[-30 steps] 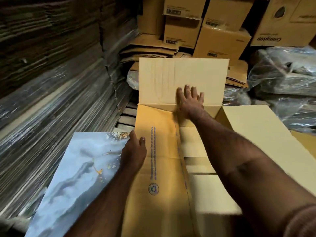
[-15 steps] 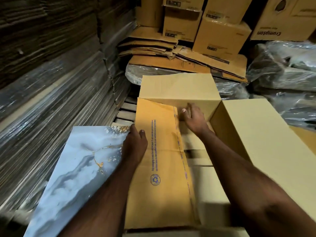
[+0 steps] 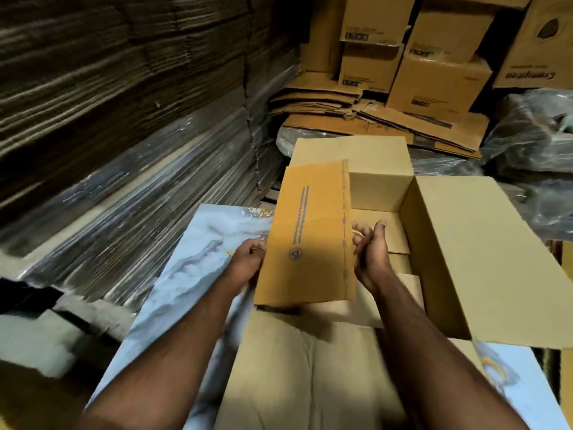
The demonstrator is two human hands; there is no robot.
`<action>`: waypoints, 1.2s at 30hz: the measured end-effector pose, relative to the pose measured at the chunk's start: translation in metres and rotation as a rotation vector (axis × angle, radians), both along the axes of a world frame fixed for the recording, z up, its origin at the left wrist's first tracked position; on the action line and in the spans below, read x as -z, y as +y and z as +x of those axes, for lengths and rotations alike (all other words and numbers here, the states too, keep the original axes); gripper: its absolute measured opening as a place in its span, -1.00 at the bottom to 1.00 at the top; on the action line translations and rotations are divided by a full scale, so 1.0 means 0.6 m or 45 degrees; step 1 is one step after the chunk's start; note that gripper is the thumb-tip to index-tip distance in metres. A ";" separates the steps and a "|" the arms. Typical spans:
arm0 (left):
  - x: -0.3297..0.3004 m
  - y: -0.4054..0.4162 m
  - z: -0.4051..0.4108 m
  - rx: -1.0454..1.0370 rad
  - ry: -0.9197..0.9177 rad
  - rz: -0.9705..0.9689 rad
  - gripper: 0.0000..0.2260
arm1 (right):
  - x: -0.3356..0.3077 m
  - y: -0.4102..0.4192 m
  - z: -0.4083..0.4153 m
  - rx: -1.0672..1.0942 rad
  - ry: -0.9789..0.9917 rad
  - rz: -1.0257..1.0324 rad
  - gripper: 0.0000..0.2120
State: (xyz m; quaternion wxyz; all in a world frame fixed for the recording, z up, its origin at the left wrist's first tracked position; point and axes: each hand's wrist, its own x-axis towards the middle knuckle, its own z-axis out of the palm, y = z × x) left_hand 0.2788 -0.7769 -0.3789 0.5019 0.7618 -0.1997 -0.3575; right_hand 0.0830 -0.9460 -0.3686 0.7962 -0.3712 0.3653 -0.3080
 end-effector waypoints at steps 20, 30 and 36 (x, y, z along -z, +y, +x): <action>-0.179 0.121 0.213 0.275 -0.147 0.074 -0.75 | -0.033 0.238 0.227 -0.303 0.764 -1.003 -0.43; 0.032 0.094 0.180 0.272 -0.619 0.793 -0.65 | -0.002 0.250 0.168 -0.185 0.787 -0.726 -0.35; 0.002 0.005 0.112 0.462 -0.467 0.649 -0.36 | -0.015 0.223 0.107 -0.417 0.884 -0.702 -0.27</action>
